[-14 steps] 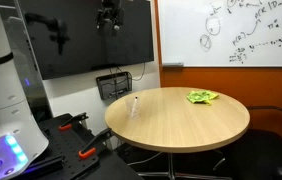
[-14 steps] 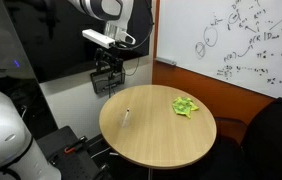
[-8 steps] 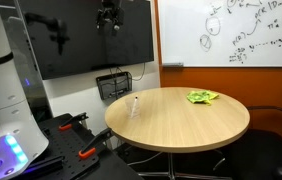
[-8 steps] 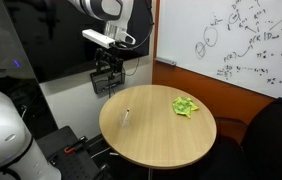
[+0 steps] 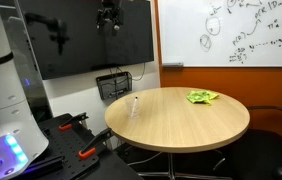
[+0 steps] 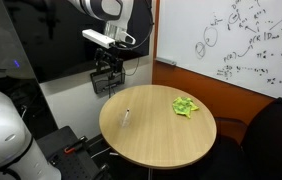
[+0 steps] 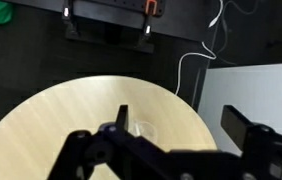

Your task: Move the pen slightly to the right

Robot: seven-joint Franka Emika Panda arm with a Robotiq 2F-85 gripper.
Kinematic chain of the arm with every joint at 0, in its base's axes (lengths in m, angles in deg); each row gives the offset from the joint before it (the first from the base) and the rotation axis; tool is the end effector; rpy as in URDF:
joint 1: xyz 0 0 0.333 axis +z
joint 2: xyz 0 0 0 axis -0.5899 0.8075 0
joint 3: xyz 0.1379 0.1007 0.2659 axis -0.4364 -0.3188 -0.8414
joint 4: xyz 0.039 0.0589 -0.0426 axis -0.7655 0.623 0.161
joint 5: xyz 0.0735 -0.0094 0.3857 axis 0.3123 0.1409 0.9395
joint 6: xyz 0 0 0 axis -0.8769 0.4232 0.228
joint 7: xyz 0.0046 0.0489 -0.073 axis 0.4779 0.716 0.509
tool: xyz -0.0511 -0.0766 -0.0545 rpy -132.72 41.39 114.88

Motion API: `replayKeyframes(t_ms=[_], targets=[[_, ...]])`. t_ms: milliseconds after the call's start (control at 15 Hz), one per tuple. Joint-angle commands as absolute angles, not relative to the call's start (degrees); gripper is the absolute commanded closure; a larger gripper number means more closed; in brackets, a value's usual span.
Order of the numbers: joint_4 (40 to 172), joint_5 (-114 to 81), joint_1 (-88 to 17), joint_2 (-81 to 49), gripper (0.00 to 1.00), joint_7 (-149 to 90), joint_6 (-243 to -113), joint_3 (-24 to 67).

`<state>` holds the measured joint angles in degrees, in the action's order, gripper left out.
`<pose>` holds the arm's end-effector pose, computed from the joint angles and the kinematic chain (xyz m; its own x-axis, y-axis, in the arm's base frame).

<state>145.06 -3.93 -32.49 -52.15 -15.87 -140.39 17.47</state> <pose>0.4161 0.0416 0.4668 0.9551 0.1857 -0.2310 0.1416 -0.9706 -0.1946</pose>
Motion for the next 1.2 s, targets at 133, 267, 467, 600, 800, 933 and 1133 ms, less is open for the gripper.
replayKeyframes(t_ms=[133, 267, 467, 600, 800, 933, 1133], targets=[[148.16, -3.87, -32.54, -50.28, 0.00, -19.19, -150.49, 15.39], [151.05, -4.07, -32.05, -48.20, 0.00, -19.35, -159.11, 14.17], [155.85, -6.76, -32.13, -43.50, 0.00, -20.50, -176.69, 12.44], [157.72, -10.25, -32.41, -38.99, 0.00, -21.54, -186.97, 12.02], [159.30, -14.91, -32.51, -33.07, 0.00, -24.96, -197.66, 12.49], [159.16, -18.17, -32.31, -29.87, 0.00, -28.46, -200.85, 13.11], [158.23, -20.00, -31.63, -27.16, 0.00, -29.10, -200.30, 13.46]])
